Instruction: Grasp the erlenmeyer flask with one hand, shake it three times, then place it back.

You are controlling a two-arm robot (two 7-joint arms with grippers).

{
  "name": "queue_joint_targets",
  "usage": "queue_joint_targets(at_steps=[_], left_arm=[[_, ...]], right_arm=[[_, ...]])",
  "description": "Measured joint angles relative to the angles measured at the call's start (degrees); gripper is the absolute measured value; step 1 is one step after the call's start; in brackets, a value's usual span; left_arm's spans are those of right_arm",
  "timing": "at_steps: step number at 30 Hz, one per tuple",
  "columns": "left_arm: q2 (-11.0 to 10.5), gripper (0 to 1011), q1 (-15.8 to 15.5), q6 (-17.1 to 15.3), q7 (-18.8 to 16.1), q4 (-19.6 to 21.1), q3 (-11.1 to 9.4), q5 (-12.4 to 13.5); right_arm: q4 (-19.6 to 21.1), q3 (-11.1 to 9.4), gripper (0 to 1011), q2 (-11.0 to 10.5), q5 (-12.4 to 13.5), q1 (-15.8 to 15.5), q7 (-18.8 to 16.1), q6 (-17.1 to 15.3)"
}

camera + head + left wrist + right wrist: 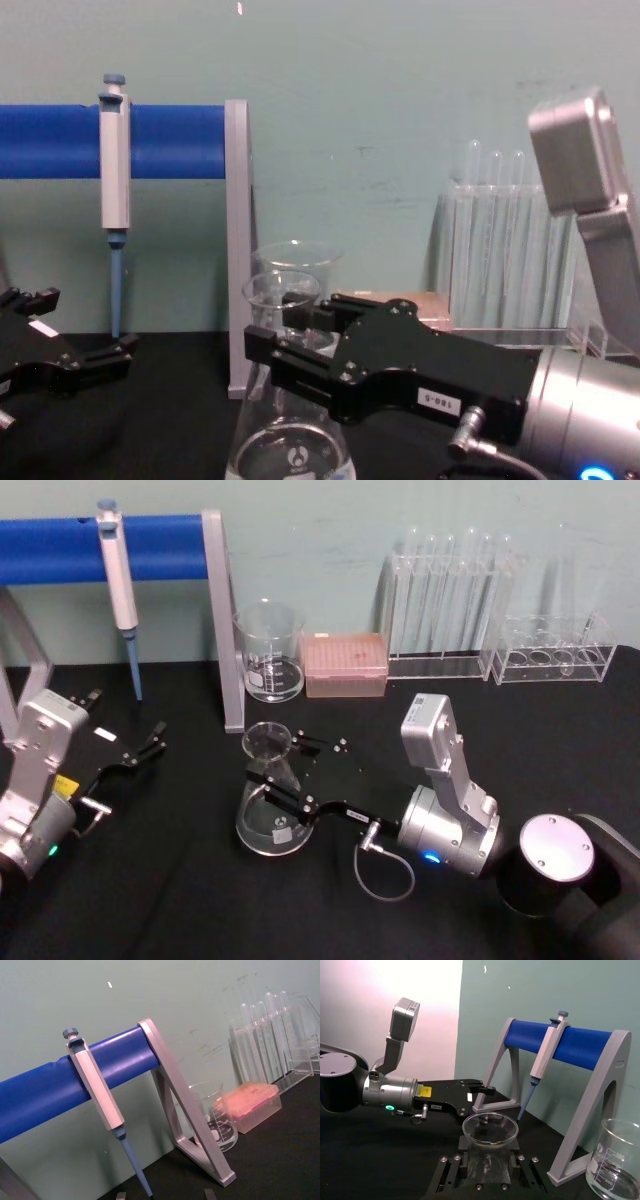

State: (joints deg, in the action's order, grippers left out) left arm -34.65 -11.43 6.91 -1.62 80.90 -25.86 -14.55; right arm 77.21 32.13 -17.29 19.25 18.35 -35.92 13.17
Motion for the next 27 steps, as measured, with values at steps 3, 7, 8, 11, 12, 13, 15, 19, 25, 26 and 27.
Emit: queue_joint_targets(at_steps=[3, 7, 8, 11, 12, 13, 15, 19, 25, 26, 27], left_arm=[[0.0, 1001, 0.0, 0.0, 0.0, 0.0, 0.0, 0.0], [0.0, 1001, 0.0, 0.0, 0.0, 0.0, 0.0, 0.0], [0.0, 1001, 0.0, 0.0, 0.0, 0.0, 0.0, 0.0], [0.0, 1001, 0.0, 0.0, 0.0, 0.0, 0.0, 0.0], [0.0, 1001, 0.0, 0.0, 0.0, 0.0, 0.0, 0.0], [0.0, 1001, 0.0, 0.0, 0.0, 0.0, 0.0, 0.0], [0.0, 1001, 0.0, 0.0, 0.0, 0.0, 0.0, 0.0], [0.0, 1001, 0.0, 0.0, 0.0, 0.0, 0.0, 0.0], [0.0, 1001, 0.0, 0.0, 0.0, 0.0, 0.0, 0.0], [0.0, 1001, 0.0, 0.0, 0.0, 0.0, 0.0, 0.0], [0.0, 1001, 0.0, 0.0, 0.0, 0.0, 0.0, 0.0]], right_arm=[[-0.7, 0.1, 449, 0.0, 0.2, 0.2, -0.3, 0.3], [-1.7, 0.3, 449, -0.1, 0.3, 0.6, -0.8, 0.7], [-1.9, 0.3, 449, -0.1, 0.3, 0.7, -0.9, 0.8], [-2.4, 0.4, 450, -0.1, 0.4, 0.9, -1.2, 1.1], [-2.6, 0.4, 450, -0.1, 0.4, 0.9, -1.2, 1.2], [-2.9, 0.5, 450, 0.0, 0.5, 1.0, -1.4, 1.3], [-3.2, 0.5, 450, 0.0, 0.6, 1.1, -1.6, 1.4], [-4.0, 0.7, 450, 0.1, 0.7, 1.3, -1.9, 1.6], [-4.9, 0.9, 449, 0.3, 0.8, 1.7, -2.3, 1.8], [-5.1, 0.9, 449, 0.3, 0.9, 1.8, -2.4, 1.8], [-5.1, 0.9, 449, 0.3, 0.9, 1.8, -2.4, 1.8]])
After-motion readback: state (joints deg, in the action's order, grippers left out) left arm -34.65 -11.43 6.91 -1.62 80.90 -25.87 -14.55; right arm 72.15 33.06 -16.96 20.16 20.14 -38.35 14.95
